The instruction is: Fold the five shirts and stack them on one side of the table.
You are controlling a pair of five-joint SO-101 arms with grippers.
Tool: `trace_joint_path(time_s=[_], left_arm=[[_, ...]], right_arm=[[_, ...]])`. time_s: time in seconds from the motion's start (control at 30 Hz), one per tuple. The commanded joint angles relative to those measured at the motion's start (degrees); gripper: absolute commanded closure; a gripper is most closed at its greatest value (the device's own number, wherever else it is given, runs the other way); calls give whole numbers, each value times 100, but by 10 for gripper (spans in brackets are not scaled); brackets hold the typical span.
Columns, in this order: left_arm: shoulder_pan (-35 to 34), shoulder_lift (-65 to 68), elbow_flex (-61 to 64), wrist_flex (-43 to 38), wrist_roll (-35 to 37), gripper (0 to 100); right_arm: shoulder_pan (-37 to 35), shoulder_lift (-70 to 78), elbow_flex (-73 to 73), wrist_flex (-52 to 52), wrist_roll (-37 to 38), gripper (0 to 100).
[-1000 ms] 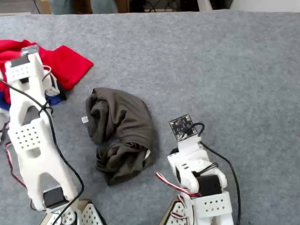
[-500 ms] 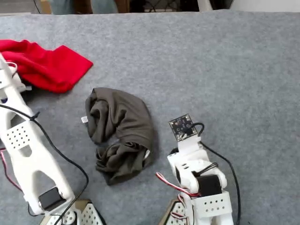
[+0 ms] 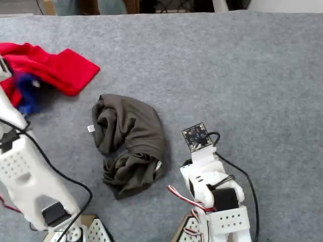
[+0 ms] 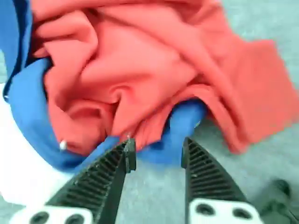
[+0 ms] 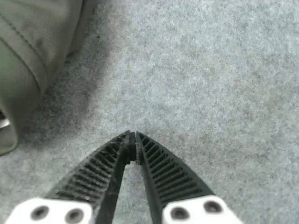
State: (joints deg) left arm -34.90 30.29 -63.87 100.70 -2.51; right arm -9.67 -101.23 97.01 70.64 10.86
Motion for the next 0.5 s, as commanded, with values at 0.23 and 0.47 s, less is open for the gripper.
trace_joint_path(time_s=[0.23,0.47], left_arm=[[2097,-2681,4101,-193,53,808],[3204,-2716,6615,-1600,448,809]], right_arm=[[35,-31,-13,9,-18,984],[35,-31,-13,9,-18,984]])
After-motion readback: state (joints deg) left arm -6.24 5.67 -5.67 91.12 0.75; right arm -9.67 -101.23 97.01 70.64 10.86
